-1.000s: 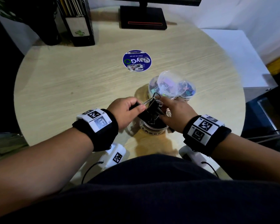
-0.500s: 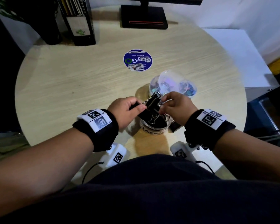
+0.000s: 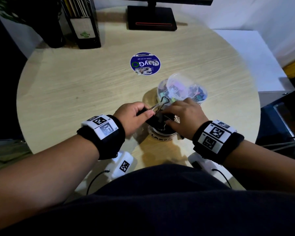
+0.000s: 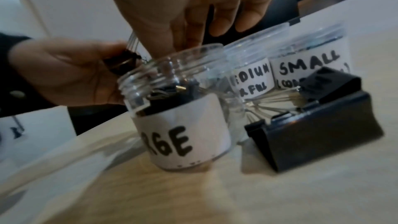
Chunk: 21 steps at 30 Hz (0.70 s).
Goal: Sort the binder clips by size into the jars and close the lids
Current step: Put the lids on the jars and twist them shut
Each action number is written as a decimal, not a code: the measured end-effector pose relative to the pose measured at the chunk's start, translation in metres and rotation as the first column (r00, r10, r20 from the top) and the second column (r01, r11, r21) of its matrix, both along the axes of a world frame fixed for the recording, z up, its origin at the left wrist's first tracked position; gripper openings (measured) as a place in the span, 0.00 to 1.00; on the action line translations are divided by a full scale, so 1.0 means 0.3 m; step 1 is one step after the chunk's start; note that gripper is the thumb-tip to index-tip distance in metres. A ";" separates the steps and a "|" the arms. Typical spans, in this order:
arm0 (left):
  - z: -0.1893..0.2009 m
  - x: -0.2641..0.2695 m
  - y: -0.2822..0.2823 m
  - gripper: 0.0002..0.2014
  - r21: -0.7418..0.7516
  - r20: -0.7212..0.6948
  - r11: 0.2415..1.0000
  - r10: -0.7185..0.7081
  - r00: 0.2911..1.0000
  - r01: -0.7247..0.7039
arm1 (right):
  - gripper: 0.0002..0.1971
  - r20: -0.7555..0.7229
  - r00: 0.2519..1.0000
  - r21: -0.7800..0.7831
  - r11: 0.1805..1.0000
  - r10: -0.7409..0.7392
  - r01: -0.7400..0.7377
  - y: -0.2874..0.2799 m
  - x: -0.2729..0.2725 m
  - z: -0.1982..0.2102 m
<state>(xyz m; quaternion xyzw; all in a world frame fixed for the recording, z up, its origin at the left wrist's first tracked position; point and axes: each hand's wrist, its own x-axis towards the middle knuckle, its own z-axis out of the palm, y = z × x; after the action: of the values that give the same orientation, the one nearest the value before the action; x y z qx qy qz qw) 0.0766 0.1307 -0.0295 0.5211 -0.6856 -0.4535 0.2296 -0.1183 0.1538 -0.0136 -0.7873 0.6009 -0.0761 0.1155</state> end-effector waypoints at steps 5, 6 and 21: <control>0.002 -0.003 -0.005 0.05 -0.015 0.009 1.000 -0.003 1.000 0.003 | 0.19 -0.102 0.984 -0.025 0.989 0.144 -0.147 0.033 0.018 -0.023; 0.003 -0.005 -0.007 0.05 -0.015 0.018 1.000 -0.007 1.000 0.007 | 0.19 -0.086 0.987 -0.031 0.990 0.132 -0.135 0.030 0.015 -0.018; 0.030 -0.058 -0.022 0.15 -0.156 0.135 0.982 -0.090 0.987 0.111 | 0.06 0.379 0.865 0.273 0.933 -0.328 0.234 -0.047 -0.020 0.073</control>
<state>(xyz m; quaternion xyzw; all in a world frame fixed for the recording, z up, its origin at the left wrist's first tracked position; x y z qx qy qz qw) 0.0592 0.1240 -0.0203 0.4932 -0.7590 -0.3729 0.2041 -0.1242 0.1398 0.0085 -0.6384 0.6755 -0.1927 0.3146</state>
